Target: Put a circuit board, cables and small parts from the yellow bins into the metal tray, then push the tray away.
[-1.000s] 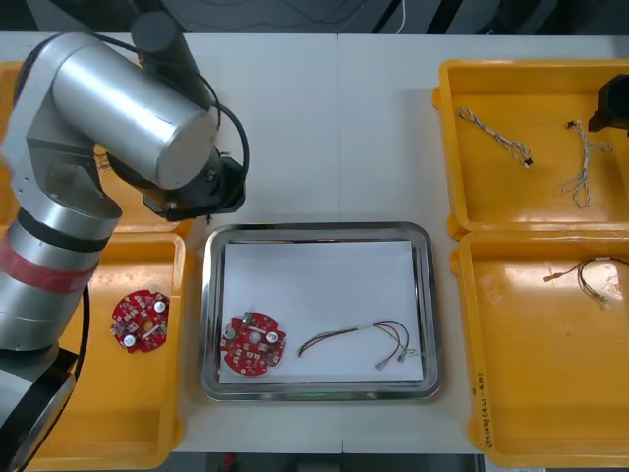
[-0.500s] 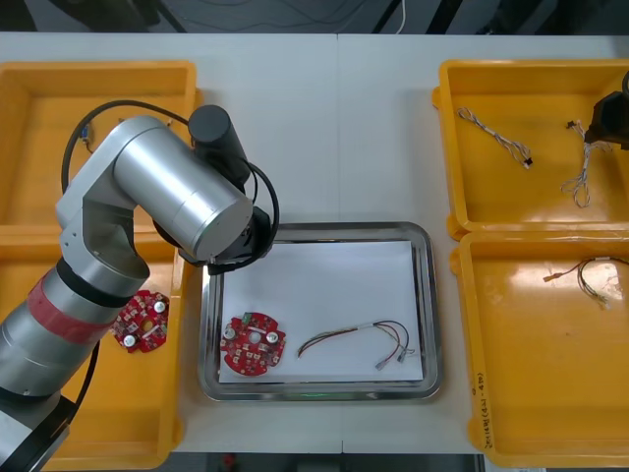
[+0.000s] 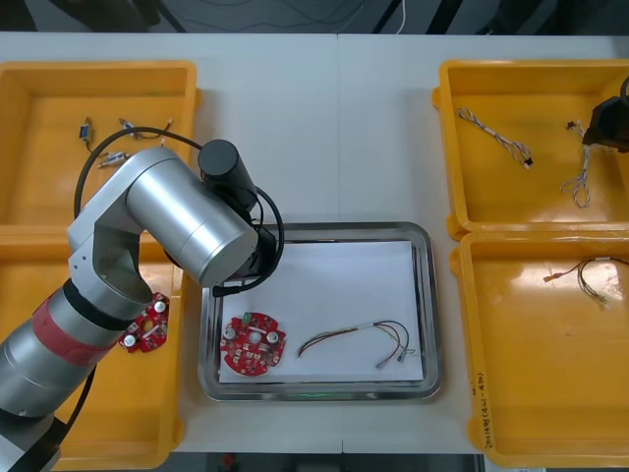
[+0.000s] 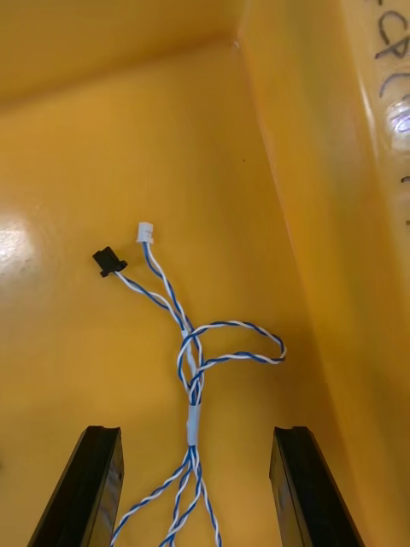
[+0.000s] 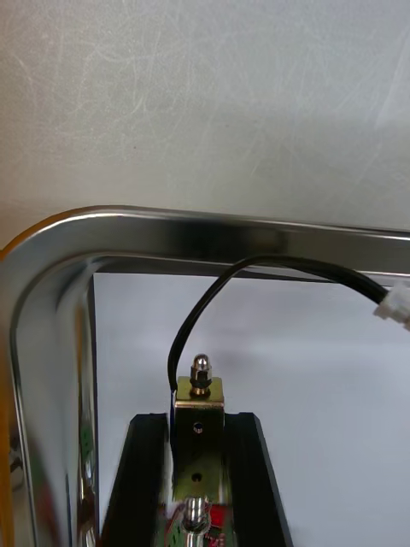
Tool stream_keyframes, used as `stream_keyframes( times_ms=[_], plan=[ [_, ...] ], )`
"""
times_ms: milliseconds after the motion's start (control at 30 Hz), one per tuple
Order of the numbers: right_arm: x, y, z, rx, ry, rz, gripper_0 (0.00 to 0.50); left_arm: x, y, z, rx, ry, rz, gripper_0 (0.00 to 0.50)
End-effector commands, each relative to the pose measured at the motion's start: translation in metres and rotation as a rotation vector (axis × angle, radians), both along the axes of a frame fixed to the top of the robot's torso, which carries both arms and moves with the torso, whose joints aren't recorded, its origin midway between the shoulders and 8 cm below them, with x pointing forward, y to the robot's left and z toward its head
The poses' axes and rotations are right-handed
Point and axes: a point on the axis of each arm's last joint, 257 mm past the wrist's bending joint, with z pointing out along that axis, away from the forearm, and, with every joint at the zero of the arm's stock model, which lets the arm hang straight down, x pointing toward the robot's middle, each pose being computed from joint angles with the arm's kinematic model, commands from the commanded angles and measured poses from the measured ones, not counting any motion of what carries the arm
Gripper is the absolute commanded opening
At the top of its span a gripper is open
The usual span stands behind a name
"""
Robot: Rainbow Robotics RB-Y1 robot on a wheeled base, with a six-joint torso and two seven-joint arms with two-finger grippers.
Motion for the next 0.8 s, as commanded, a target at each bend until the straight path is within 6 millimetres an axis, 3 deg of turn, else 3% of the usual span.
stream_keyframes(
  times_ms=[33,67,300,533,800],
  plan=[
    [0.016,0.002,0.025,-0.046,-0.049,0.044,0.500,0.003,0.005,0.001,0.023,-0.045,-0.017,0.463],
    [0.016,0.004,0.024,-0.045,-0.046,0.049,0.500,0.004,0.005,0.000,0.024,-0.051,-0.013,0.500],
    [0.012,0.014,0.003,-0.030,-0.008,0.065,0.500,0.005,0.007,0.001,0.021,-0.058,0.000,0.500],
    [0.015,0.022,-0.006,-0.029,-0.004,0.071,0.500,0.010,0.014,0.010,0.019,-0.057,0.015,0.500],
    [0.015,0.026,-0.012,-0.049,0.009,0.088,0.500,0.020,0.019,0.056,-0.029,-0.030,0.029,0.500]
  ],
)
